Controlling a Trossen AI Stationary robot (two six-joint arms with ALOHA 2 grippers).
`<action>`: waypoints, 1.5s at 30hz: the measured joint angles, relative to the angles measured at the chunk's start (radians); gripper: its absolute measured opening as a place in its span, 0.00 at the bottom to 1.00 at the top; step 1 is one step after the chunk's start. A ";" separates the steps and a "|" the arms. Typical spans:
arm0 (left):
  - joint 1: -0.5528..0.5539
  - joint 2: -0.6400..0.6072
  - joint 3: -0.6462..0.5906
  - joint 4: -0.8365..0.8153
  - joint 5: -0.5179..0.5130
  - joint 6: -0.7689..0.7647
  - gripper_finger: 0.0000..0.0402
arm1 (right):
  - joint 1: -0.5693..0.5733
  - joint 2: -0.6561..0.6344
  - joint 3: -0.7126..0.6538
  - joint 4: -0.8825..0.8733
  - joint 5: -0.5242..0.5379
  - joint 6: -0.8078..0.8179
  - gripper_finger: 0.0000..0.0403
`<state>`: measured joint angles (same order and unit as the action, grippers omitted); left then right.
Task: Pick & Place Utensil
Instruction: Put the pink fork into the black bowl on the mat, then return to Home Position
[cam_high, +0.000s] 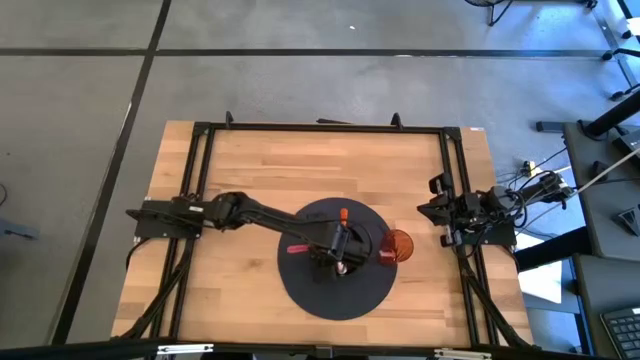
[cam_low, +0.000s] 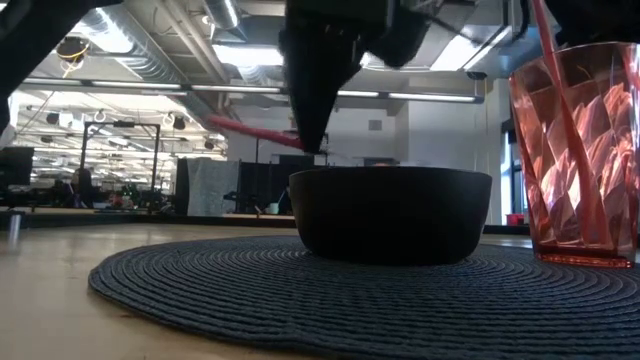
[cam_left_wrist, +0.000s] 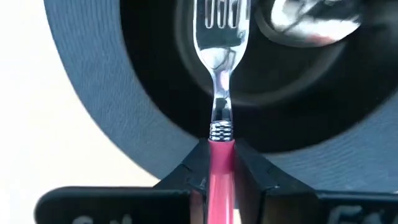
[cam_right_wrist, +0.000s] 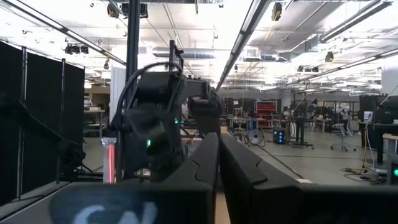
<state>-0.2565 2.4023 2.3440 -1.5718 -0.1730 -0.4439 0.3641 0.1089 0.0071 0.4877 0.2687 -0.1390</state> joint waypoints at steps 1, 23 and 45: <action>0.000 0.006 -0.003 -0.005 0.002 -0.002 0.08 | 0.000 0.000 0.000 -0.002 0.000 0.000 0.04; 0.009 0.041 -0.008 0.006 0.019 0.056 0.08 | 0.000 0.000 0.000 -0.002 0.000 -0.025 0.04; -0.002 0.053 0.007 0.037 -0.019 0.170 0.29 | 0.000 0.000 0.000 -0.010 0.000 -0.021 0.04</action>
<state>-0.2583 2.4554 2.3511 -1.5345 -0.1917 -0.2743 0.3641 0.1089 0.0071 0.4773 0.2687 -0.1599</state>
